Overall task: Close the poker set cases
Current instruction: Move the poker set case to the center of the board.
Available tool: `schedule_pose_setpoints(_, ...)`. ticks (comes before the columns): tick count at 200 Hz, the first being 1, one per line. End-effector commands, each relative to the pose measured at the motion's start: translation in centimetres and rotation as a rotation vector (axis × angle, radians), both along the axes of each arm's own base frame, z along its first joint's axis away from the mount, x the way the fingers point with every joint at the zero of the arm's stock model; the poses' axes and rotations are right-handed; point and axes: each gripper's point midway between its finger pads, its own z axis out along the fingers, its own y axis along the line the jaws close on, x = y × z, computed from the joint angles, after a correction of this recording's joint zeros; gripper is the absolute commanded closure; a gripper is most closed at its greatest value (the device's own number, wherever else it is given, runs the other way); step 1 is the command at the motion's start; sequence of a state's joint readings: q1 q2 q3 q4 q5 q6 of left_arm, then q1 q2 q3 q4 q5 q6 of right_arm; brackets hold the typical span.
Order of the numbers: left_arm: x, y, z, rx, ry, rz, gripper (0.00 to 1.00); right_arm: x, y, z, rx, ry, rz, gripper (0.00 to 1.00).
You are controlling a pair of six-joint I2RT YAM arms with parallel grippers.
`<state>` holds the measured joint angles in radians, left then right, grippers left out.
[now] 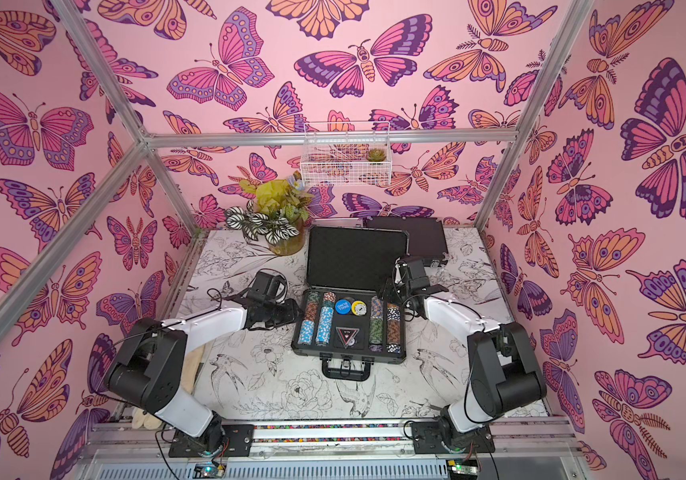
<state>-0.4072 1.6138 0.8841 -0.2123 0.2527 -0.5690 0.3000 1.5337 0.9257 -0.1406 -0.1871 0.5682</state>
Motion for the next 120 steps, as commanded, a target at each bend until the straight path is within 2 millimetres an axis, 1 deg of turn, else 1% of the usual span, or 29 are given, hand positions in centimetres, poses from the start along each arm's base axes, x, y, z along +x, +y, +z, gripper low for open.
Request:
schedule_pose_setpoints(1, -3.1, 1.7, -1.0, 0.113, 0.112, -0.013, 0.53, -0.2, -0.1, 2.3, -0.026, -0.040, 0.026, 0.45)
schedule_pose_setpoints(17, -2.4, 2.4, 0.0, 0.144, 0.084, -0.004, 0.52, -0.4, 0.2, 2.9, -0.027, -0.054, 0.041, 0.45)
schedule_pose_setpoints(34, -1.6, 2.9, 1.0, 0.176, 0.056, 0.004, 0.51, -0.5, 0.5, 3.1, -0.029, -0.058, 0.055, 0.45)
schedule_pose_setpoints(62, -0.2, 2.9, 2.4, 0.197, 0.006, 0.012, 0.49, -0.1, 0.0, 3.4, -0.059, -0.064, 0.037, 0.45)
schedule_pose_setpoints(94, 2.7, 2.5, 4.9, 0.214, -0.080, 0.025, 0.49, 0.2, 0.6, 4.6, -0.027, -0.084, 0.043, 0.44)
schedule_pose_setpoints(120, 5.4, 1.6, 6.7, 0.202, -0.147, 0.021, 0.48, 0.2, 1.0, 4.6, -0.026, -0.087, 0.052, 0.45)
